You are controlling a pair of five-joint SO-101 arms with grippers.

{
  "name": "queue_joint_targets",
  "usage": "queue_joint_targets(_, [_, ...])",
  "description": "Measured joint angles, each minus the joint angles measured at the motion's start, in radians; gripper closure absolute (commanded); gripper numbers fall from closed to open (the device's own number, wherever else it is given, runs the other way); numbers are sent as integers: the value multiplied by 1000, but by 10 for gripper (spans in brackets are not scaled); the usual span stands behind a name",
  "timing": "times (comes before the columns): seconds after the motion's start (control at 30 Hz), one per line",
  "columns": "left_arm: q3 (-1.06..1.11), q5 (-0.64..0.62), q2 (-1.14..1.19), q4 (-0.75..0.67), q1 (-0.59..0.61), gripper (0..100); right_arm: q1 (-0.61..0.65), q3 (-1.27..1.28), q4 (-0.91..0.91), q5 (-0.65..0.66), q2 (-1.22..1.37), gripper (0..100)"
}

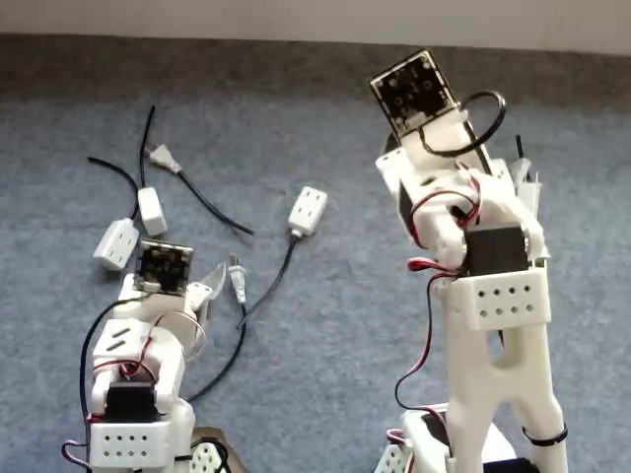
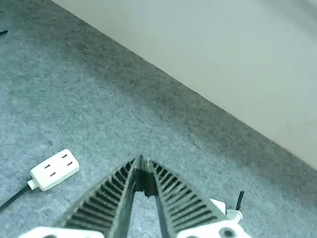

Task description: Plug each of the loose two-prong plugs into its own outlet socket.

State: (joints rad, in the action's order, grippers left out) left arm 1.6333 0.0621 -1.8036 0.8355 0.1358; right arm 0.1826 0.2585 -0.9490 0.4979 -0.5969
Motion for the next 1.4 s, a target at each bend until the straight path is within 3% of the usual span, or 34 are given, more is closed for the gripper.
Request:
queue_joint_targets(0.13, [-120, -92, 0, 89, 0, 738, 0, 0, 0, 0, 0, 991])
queue_joint_targets(0.4, [-356, -112, 71, 199, 0, 738, 0, 0, 0, 0, 0, 991])
queue_joint_targets(0.63, [-644, -153, 505, 199, 9, 738, 0, 0, 0, 0, 0, 991])
queue_joint_targets(0.8, [-726, -305, 921, 199, 9, 738, 0, 0, 0, 0, 0, 991])
queue_joint_targets(1.0, [-819, -509, 1307, 199, -77, 738, 0, 0, 0, 0, 0, 991])
queue_joint_targets(1.3, [-904, -552, 1573, 198, -83, 738, 0, 0, 0, 0, 0, 991])
queue_joint_targets(1.4, [-904, -499, 1587, 181, -97, 738, 0, 0, 0, 0, 0, 991])
